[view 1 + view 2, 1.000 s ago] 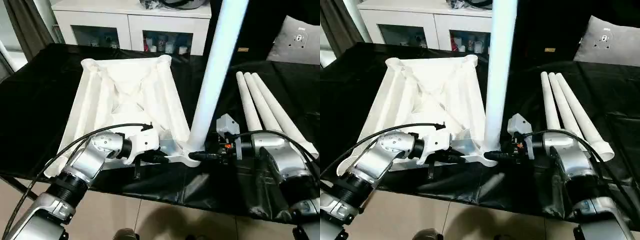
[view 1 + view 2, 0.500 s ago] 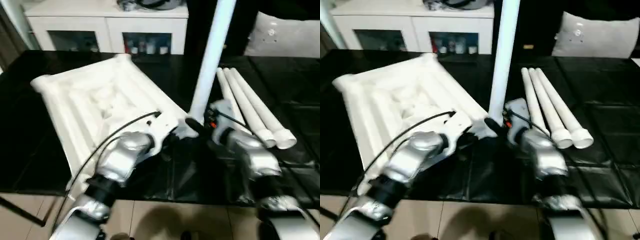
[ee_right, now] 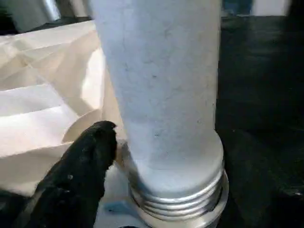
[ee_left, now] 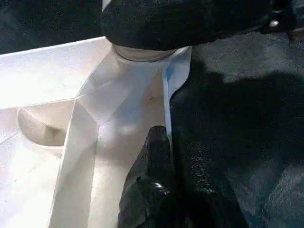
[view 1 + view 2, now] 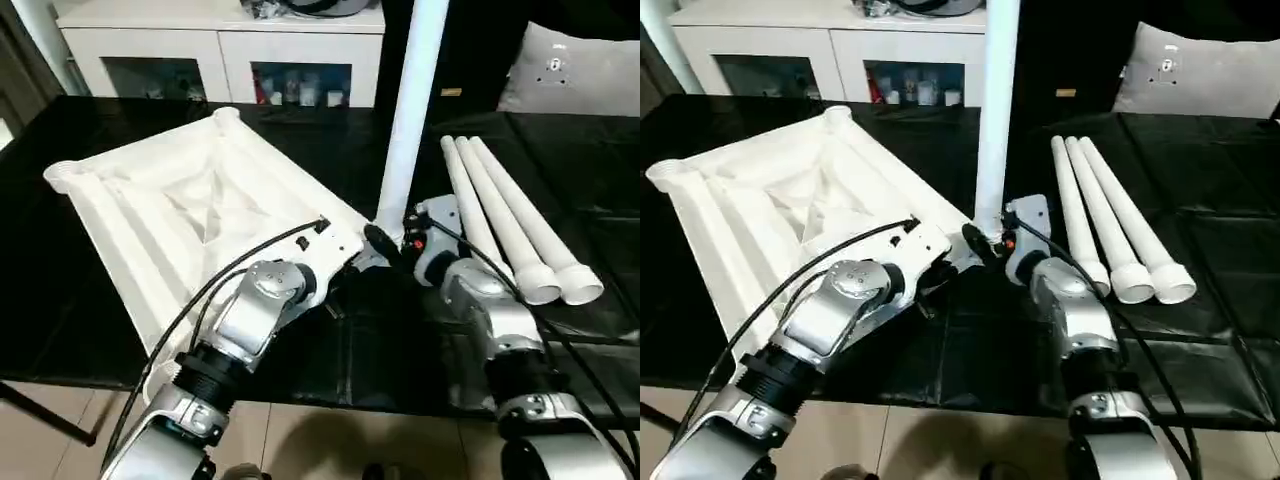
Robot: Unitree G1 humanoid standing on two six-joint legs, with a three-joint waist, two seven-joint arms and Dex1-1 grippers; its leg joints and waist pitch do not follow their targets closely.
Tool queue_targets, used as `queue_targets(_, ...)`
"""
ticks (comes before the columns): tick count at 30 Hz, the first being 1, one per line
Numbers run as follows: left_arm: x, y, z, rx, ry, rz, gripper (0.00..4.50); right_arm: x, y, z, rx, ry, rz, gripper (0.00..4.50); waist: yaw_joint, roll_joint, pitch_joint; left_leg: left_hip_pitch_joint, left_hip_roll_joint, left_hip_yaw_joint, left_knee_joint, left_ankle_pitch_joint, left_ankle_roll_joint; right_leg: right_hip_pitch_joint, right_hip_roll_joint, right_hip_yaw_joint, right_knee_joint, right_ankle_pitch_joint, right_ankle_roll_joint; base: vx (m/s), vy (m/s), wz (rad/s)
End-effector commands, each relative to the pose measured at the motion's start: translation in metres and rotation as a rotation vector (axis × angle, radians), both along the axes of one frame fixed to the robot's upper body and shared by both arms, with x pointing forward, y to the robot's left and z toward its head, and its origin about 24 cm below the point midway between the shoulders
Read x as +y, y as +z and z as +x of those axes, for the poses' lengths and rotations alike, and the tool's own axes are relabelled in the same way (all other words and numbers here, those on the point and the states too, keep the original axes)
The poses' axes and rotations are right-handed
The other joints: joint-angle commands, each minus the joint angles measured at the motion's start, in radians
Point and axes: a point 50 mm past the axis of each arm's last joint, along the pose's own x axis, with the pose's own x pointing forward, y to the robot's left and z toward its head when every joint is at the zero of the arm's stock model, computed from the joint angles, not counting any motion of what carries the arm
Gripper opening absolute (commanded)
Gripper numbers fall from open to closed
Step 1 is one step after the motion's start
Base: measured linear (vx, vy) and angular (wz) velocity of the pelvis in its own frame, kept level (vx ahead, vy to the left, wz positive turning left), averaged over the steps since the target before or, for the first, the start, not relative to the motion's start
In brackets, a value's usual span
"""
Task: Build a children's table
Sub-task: Rotate leg to tighten
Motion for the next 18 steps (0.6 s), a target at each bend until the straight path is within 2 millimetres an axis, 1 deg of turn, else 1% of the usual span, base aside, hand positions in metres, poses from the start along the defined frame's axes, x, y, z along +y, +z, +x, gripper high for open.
queue_targets(1,-0.002,0.014,0.002,-0.071,-0.073,-0.021,0.00,-0.006,0.009,-0.003,-0.062,0.087,-0.021,3.91,0.008,-0.005,-0.085,-0.010,0.006,0.023,-0.057,-0.136,0.092,0.087,-0.058,0.032,-0.083,-0.284,-0.164,0.000,0.000,0.00)
queue_targets(2,0.000,0.014,0.001,-0.070,-0.088,-0.019,0.00,-0.011,0.011,-0.005,-0.076,0.110,-0.037,3.91,0.010,-0.006,-0.084,-0.012,0.005,0.023,-0.058,-0.134,0.094,0.088,-0.058,0.032,-0.082,-0.280,-0.166,0.000,0.000,0.00)
queue_targets(3,0.004,0.012,0.000,-0.069,-0.116,-0.012,0.00,-0.018,0.013,-0.007,-0.089,0.143,-0.055,4.17,0.014,-0.005,-0.085,-0.010,0.007,0.022,-0.058,-0.134,0.098,0.087,-0.058,0.032,-0.081,-0.275,-0.169,0.000,0.000,0.00)
queue_targets(6,0.011,0.009,-0.001,-0.067,-0.164,0.013,0.00,-0.031,0.020,-0.010,-0.105,0.197,-0.069,4.42,0.018,-0.006,-0.082,-0.010,0.006,0.024,-0.058,-0.141,0.100,0.087,-0.058,0.032,-0.082,-0.293,-0.166,0.000,0.000,0.00)
queue_targets(7,0.014,0.008,-0.002,-0.060,-0.179,0.021,0.00,-0.034,0.022,-0.011,-0.113,0.227,-0.078,4.42,0.019,-0.007,-0.083,-0.010,0.006,0.024,-0.057,-0.138,0.101,0.087,-0.058,0.032,-0.082,-0.299,-0.163,0.000,0.000,0.00)
queue_targets(8,0.017,0.006,-0.003,-0.059,-0.212,0.031,0.00,-0.039,0.024,-0.013,-0.114,0.263,-0.095,4.42,0.022,-0.004,-0.083,-0.010,0.006,0.023,-0.057,-0.138,0.100,0.087,-0.058,0.032,-0.082,-0.304,-0.162,0.000,0.000,0.00)
queue_targets(9,0.021,0.005,-0.004,-0.051,-0.239,0.034,0.00,-0.043,0.027,-0.016,-0.114,0.312,-0.115,4.42,0.025,-0.006,-0.082,-0.008,0.007,0.024,-0.058,-0.143,0.105,0.086,-0.058,0.032,-0.085,-0.313,-0.156,0.000,0.000,0.00)
queue_targets(11,0.026,0.005,-0.004,-0.041,-0.260,0.031,0.00,-0.046,0.029,-0.020,-0.106,0.379,-0.128,4.42,0.029,-0.005,-0.083,-0.007,0.008,0.024,-0.057,-0.141,0.105,0.085,-0.057,0.033,-0.083,-0.308,-0.159,0.000,0.000,0.00)
queue_targets(13,0.029,0.004,-0.005,-0.040,-0.301,0.044,0.00,-0.047,0.030,-0.023,-0.093,0.435,-0.141,4.42,0.030,-0.006,-0.083,-0.009,0.007,0.023,-0.058,-0.144,0.104,0.086,-0.057,0.030,-0.083,-0.312,-0.163,0.000,0.000,0.00)
queue_targets(15,0.033,0.004,-0.008,-0.033,-0.377,0.050,0.00,-0.048,0.029,-0.029,-0.079,0.533,-0.179,4.42,0.030,-0.005,-0.084,-0.009,0.009,0.023,-0.057,-0.150,0.105,0.086,-0.058,0.031,-0.083,-0.319,-0.162,0.000,0.000,0.00)
queue_targets(17,0.035,0.004,-0.011,-0.019,-0.421,0.050,0.00,-0.049,0.028,-0.030,-0.075,0.569,-0.207,4.42,0.032,-0.007,-0.083,-0.008,0.009,0.023,-0.058,-0.151,0.103,0.085,-0.058,0.031,-0.083,-0.323,-0.163,0.000,0.000,0.00)
queue_targets(18,0.036,0.004,-0.012,-0.017,-0.441,0.056,0.00,-0.049,0.028,-0.030,-0.073,0.579,-0.214,4.42,0.035,-0.006,-0.083,-0.008,0.010,0.022,-0.058,-0.149,0.101,0.083,-0.058,0.031,-0.082,-0.321,-0.166,0.000,0.000,0.00)
